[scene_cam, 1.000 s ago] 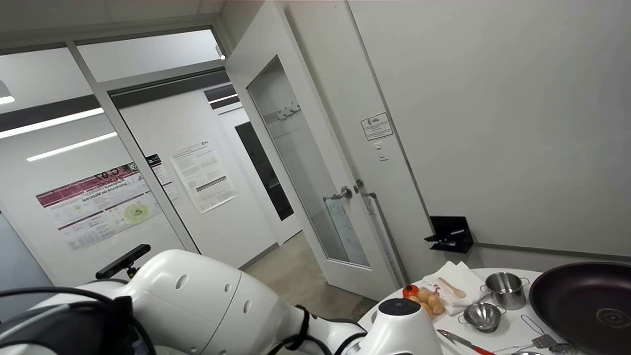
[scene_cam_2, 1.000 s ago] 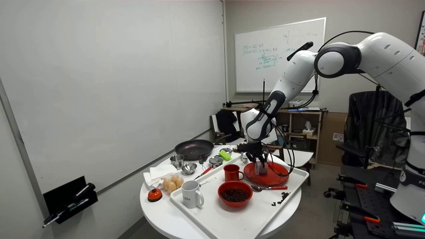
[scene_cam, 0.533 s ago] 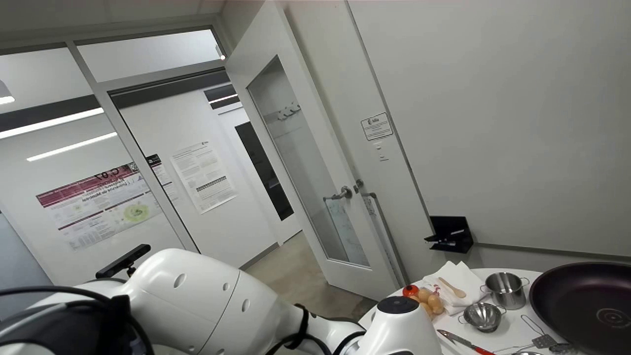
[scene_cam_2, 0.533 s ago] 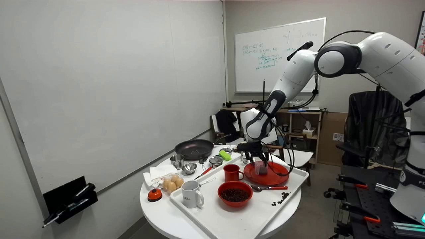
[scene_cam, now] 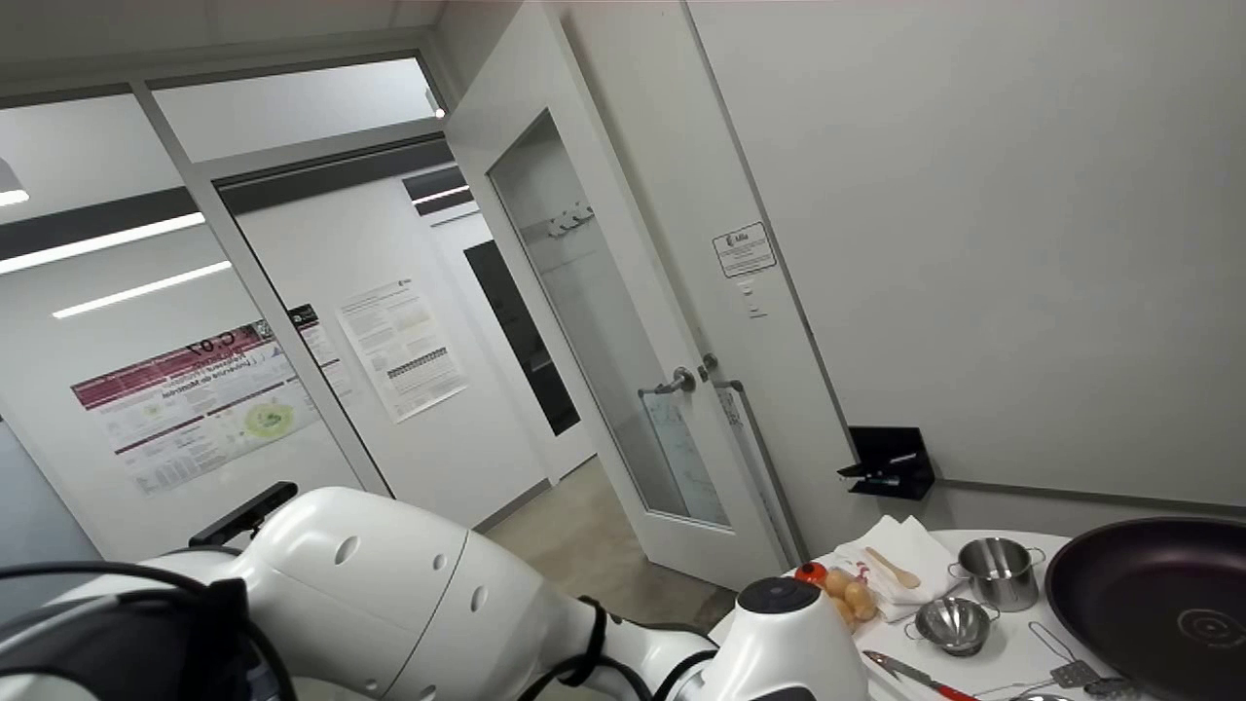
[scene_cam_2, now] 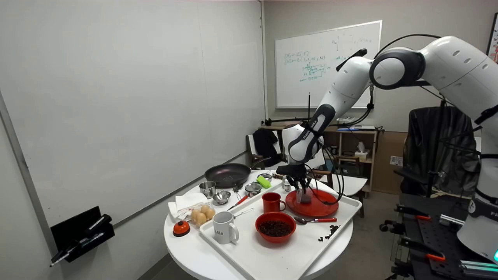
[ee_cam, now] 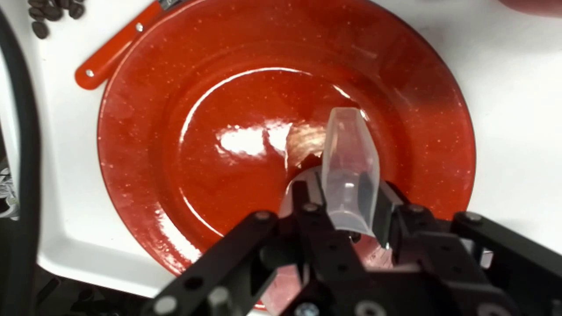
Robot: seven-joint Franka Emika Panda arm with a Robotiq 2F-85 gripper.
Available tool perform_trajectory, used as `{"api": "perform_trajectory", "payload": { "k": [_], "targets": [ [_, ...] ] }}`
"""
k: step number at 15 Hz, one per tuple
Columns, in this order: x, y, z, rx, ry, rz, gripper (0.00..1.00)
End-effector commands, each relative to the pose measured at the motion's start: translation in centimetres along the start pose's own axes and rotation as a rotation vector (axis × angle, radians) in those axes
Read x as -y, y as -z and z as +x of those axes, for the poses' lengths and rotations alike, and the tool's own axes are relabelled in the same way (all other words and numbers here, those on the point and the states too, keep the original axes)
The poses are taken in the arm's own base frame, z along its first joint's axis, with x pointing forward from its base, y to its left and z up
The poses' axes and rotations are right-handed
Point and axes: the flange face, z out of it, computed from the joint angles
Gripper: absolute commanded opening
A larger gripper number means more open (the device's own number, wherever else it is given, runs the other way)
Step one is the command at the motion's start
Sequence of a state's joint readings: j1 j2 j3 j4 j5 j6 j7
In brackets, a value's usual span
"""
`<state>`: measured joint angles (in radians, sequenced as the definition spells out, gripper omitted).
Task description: Pour a portion of the contents inside the clear jar into the red bowl
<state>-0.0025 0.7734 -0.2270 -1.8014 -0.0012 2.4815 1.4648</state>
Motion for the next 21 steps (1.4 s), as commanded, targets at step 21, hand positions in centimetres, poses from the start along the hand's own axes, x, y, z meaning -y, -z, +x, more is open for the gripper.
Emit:
{"api": "perform_trajectory", "payload": {
  "k": [21],
  "targets": [
    [3.7,13.6,-13.4,-0.118,0.627,-0.003,0.07]
  ]
}}
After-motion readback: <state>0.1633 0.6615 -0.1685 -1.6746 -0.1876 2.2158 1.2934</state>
